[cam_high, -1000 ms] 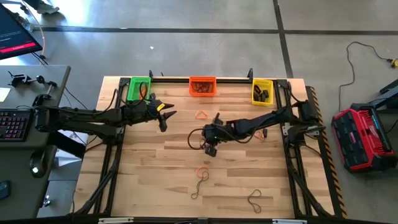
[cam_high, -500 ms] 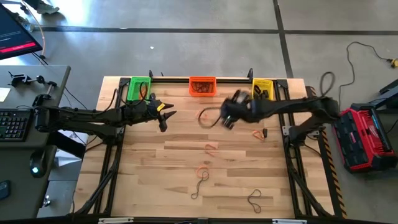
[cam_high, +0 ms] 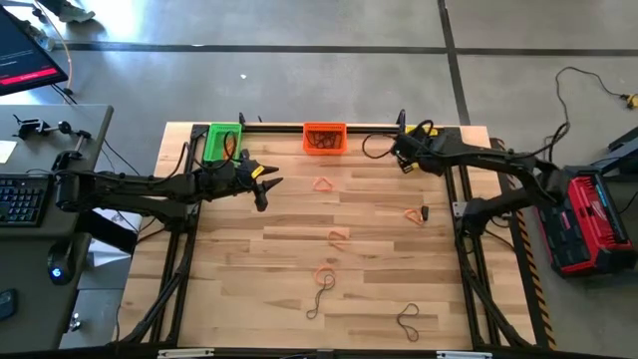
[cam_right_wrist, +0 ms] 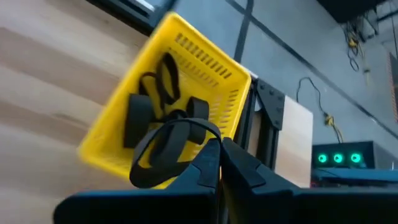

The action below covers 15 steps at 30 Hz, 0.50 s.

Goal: Sort rubber bands into baskets
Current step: Put the left black rubber band into the yellow bin

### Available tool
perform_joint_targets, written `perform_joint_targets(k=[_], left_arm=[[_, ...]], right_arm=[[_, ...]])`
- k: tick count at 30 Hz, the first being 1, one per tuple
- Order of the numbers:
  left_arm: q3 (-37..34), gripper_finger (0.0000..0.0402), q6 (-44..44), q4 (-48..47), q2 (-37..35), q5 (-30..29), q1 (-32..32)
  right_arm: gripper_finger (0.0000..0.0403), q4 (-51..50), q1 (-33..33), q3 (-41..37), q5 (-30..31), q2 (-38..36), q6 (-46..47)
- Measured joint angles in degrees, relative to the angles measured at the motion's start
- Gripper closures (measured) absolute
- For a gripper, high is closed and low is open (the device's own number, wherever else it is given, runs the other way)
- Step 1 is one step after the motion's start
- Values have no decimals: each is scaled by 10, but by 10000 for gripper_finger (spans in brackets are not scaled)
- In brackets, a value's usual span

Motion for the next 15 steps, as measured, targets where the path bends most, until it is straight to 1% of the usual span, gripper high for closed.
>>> perform_joint_targets(k=[7, 10, 15], left_arm=[[0, 257, -4, -1, 0, 0, 0], [0, 257, -8, -1, 0, 2, 0], [0, 257, -8, -1, 0, 46, 0]], right_arm=[[403, 149, -81, -89, 1, 0, -49], [403, 183, -106, -109, -3, 0, -66], [401, 212, -133, -125, -48, 1, -79]])
